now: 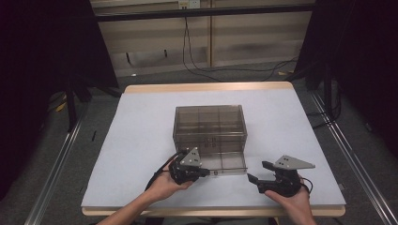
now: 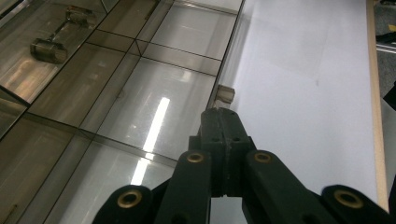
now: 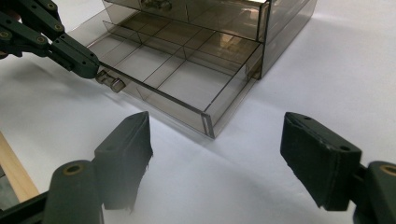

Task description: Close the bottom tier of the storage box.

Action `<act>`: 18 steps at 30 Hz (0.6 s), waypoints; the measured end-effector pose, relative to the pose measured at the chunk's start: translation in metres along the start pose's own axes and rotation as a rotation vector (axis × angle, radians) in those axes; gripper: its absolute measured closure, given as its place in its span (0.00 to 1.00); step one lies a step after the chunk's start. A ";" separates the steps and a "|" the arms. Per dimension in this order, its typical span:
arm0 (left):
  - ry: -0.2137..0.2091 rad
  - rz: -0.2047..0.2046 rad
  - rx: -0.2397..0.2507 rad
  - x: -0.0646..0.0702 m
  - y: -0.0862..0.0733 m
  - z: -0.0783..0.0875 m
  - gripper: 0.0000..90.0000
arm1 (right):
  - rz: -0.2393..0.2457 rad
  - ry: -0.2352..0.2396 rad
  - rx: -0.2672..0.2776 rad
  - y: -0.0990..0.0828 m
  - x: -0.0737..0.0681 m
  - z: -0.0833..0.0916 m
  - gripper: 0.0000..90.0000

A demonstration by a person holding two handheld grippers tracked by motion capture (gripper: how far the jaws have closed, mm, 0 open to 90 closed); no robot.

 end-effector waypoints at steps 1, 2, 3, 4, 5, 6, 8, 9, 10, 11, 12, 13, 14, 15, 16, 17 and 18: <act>0.000 0.000 0.000 0.000 0.000 0.000 1.00 | 0.000 0.000 0.000 0.000 0.000 0.000 0.27; 0.000 -0.001 0.000 0.000 0.000 0.000 1.00 | 0.001 0.001 -0.001 0.000 0.000 0.000 0.27; 0.001 0.000 -0.002 0.000 0.000 0.000 1.00 | 0.001 0.001 -0.001 0.000 0.000 0.000 0.27; 0.001 0.000 -0.001 0.000 0.000 0.000 1.00 | 0.001 0.001 -0.001 0.000 0.000 0.000 0.27; 0.001 -0.001 0.001 0.000 0.000 0.000 1.00 | 0.000 0.002 -0.001 0.000 0.000 0.000 0.27; 0.010 -0.007 -0.013 -0.002 0.000 0.001 1.00 | 0.001 0.002 -0.001 0.000 0.000 0.000 0.27; 0.009 -0.001 -0.009 -0.002 0.000 0.000 1.00 | 0.000 0.003 -0.001 0.000 0.000 0.000 0.27; 0.009 0.003 0.002 -0.002 0.000 0.000 1.00 | 0.000 0.003 -0.001 0.000 0.000 0.000 0.27; 0.005 0.008 -0.001 -0.002 0.000 0.000 1.00 | -0.002 0.003 0.000 0.000 0.000 0.000 0.27; 0.004 0.015 0.007 -0.003 0.001 0.000 1.00 | -0.005 0.002 -0.002 0.000 0.000 0.000 0.27; 0.005 0.015 0.007 -0.003 0.001 0.000 1.00 | -0.004 0.002 0.000 0.000 0.000 0.000 0.27; 0.005 0.015 0.007 -0.003 0.001 0.000 1.00 | -0.004 0.002 0.000 0.000 0.000 0.000 0.27; 0.006 0.015 0.007 -0.003 0.001 0.000 1.00 | -0.005 0.002 -0.001 0.000 0.001 0.000 0.27; 0.007 0.014 0.007 -0.004 0.001 0.000 1.00 | -0.003 0.002 -0.001 0.000 0.001 -0.001 0.27; 0.008 0.017 0.012 -0.004 0.001 -0.001 1.00 | -0.002 0.001 0.001 0.000 0.001 -0.001 0.27; 0.008 0.017 0.012 -0.004 0.001 -0.001 1.00 | -0.002 0.001 0.001 0.000 0.001 -0.001 0.27; 0.013 0.013 -0.001 -0.005 0.000 0.000 1.00 | -0.003 0.004 -0.003 0.000 0.000 -0.001 0.27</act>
Point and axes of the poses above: each handheld gripper's, and its own axes: z roughly backward along the jaws, y roughly out of its top, x roughly to its right, the point moved 8 cm from there along -z, roughly forward along the jaws, and after that the axes turned 2 degrees about -y, right-handed, at the moved point
